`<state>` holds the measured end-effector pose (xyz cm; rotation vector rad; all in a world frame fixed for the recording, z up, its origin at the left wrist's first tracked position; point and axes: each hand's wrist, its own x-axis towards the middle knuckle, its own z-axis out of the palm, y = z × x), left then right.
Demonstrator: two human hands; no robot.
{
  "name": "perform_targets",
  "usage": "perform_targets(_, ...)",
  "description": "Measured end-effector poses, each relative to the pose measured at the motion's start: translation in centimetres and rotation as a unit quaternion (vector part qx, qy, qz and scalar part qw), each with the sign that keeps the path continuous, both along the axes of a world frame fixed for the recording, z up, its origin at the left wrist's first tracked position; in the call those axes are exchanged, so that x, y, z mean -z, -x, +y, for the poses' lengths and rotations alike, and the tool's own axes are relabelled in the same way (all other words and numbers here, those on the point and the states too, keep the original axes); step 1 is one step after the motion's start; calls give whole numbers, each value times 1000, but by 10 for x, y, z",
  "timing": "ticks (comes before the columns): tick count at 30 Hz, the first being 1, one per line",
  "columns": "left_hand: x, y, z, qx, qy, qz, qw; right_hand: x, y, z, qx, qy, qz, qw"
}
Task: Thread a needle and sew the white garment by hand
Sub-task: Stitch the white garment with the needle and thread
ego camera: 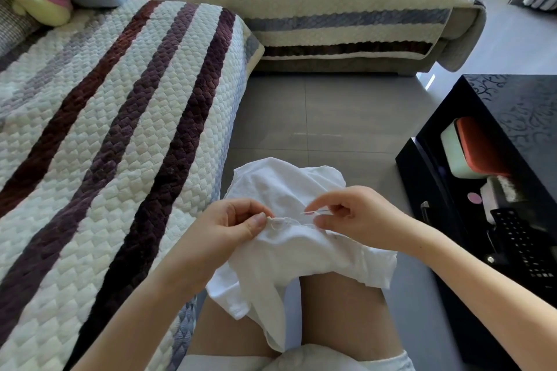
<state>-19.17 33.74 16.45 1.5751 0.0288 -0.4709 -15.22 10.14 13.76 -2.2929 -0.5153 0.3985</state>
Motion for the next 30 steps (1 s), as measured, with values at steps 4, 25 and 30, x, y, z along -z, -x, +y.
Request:
perform_targets(4,-1,1,0,0,-11,-11,1000,0,0,2,-19,12,8,1000)
perform_targets(25,16,-17,-7,-58,-46,74,995,-93,-6,-24,55,-385,-49,920)
perform_targets(30,3,-13,-6,-26,36,63,997,-90,34,-14,-196,-143,9,970)
